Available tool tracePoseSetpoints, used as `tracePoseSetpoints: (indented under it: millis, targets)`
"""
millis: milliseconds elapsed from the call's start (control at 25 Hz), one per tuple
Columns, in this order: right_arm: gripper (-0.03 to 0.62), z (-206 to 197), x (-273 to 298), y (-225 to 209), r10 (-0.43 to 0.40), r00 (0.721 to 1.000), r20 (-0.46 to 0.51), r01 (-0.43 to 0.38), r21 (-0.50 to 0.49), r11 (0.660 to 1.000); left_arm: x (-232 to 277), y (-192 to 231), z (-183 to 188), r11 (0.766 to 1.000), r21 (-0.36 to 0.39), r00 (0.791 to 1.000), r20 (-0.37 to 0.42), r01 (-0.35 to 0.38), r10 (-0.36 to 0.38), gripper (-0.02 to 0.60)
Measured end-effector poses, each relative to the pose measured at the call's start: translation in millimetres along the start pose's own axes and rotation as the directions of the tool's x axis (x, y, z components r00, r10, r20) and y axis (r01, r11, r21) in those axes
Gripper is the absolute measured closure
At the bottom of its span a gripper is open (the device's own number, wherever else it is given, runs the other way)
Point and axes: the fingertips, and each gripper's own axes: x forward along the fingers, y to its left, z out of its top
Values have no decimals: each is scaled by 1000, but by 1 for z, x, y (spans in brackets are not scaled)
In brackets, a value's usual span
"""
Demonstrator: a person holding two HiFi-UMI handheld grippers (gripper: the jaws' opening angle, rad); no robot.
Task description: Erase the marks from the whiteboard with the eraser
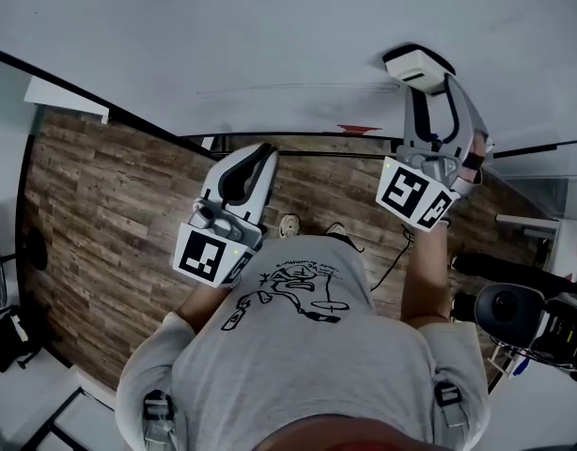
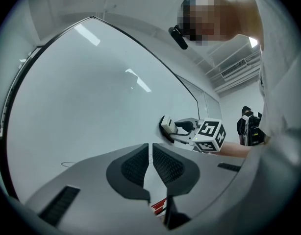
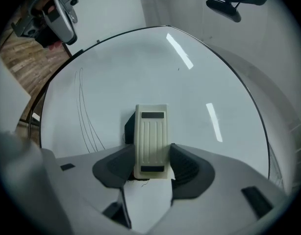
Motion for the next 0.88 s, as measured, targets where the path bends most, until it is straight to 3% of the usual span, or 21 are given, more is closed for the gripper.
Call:
tracePoseSetpoints:
  millis: [880]
  targets:
    - [364,-5,5,22,-23,999,30,25,-71,997,5,3,0,1000,-14,1000,-4,7,-7,543]
